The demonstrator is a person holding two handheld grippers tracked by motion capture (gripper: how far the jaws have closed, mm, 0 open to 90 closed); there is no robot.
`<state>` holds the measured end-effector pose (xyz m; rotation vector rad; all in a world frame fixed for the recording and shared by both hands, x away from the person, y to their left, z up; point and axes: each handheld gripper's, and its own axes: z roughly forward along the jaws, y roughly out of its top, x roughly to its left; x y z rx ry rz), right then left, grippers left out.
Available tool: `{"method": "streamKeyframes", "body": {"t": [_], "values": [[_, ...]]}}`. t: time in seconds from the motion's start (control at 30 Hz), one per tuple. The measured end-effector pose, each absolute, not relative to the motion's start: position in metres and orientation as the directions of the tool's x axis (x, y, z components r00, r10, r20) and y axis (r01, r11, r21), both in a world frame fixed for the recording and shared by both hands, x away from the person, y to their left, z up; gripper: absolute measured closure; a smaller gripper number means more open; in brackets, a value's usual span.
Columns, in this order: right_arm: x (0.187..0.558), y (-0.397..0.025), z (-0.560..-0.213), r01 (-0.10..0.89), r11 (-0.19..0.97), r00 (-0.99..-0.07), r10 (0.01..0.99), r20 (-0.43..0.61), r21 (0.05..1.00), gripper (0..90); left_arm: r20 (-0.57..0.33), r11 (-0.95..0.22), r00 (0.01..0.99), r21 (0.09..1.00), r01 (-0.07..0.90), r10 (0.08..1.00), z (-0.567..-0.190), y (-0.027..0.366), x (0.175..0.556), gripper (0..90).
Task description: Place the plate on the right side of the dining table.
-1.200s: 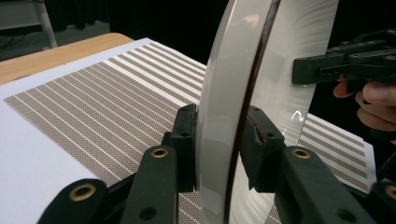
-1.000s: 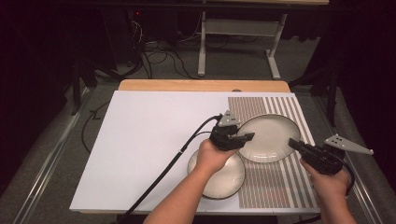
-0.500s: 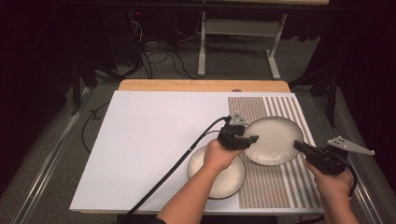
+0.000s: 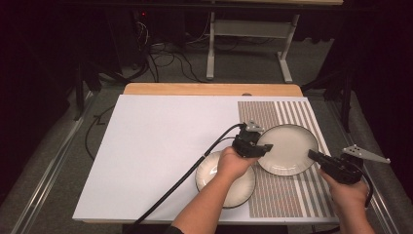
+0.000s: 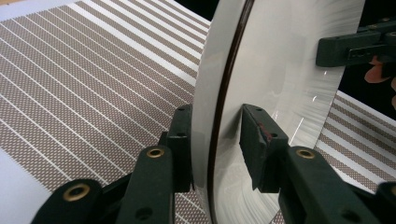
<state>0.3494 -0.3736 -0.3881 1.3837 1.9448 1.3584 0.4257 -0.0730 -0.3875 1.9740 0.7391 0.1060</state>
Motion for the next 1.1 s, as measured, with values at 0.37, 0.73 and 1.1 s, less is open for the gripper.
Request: {"method": "streamKeyframes", "body": {"t": [0.37, 0.73, 1.1], "values": [[0.350, -0.376, -0.392, 0.508, 0.050, -0.420, 0.886, 0.197, 0.860, 86.9, -0.225, -0.346, 0.800, 0.812, 0.470, 0.557, -0.392, -0.080, 0.429, 64.5], [0.356, -0.374, -0.395, 0.509, 0.046, -0.410, 0.891, 0.195, 0.860, 86.4, -0.164, -0.316, 0.771, 0.845, 0.432, 0.615, -0.383, -0.078, 0.432, 49.3], [0.358, -0.373, -0.395, 0.513, 0.048, -0.397, 0.898, 0.187, 0.857, 85.8, -0.151, -0.262, 0.768, 0.884, 0.386, 0.623, -0.367, -0.037, 0.420, 40.2]]}}
